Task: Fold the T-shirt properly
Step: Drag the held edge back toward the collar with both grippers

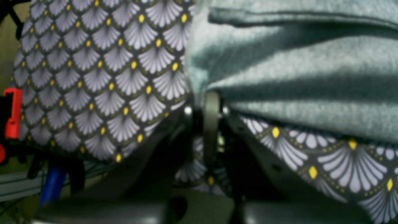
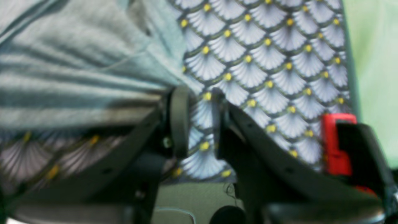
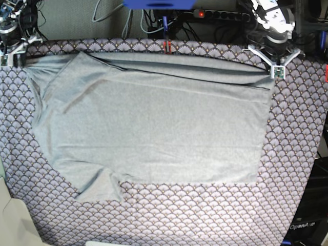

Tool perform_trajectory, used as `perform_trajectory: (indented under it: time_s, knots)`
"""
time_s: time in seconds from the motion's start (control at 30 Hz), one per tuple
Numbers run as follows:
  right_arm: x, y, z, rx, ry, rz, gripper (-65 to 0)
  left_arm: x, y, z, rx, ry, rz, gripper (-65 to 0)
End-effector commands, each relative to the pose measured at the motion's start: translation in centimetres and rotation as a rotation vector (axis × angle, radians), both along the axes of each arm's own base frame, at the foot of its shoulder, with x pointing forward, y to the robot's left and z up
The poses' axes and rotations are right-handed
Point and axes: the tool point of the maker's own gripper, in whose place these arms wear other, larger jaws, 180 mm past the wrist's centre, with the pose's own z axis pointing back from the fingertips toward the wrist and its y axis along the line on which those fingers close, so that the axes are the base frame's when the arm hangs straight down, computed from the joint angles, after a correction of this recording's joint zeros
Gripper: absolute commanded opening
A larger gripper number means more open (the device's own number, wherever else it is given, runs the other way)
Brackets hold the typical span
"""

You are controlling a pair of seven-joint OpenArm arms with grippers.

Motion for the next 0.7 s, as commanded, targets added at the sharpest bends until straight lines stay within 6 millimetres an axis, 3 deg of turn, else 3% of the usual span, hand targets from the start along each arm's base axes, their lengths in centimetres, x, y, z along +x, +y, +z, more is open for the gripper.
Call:
perform_trajectory:
  time_s: [0.0, 0.27, 0.37, 0.53, 0.67]
  knots:
    - [0.4, -1.6, 1.6, -0.053, -0.040, -0.026, -49.0, 0.1, 1.0, 0.9, 0.040, -0.017, 0.015, -62.1]
    - [1.1, -2.7, 2.2, -0.086, -0.069, -0.096, -48.6, 0.1, 1.0, 1.0, 0.039, -0.021, 0.015, -43.3]
    - [1.3, -2.8, 3.6, -0.120, -0.086, -0.086, -48.6, 0.1, 1.0, 1.0, 0.038, -0.022, 0.014, -41.4]
    - [1.5, -1.1, 4.8, -0.134, -0.122, -0.082, -48.7, 0.1, 0.9, 1.1, 0.037, -0.026, 0.015, -41.2]
    - [2.0, 0.6, 6.5, -0.153, -0.167, -0.076, -48.7, 1.2, 0.6, 3.2, 0.019, -0.107, 0.025, -41.2]
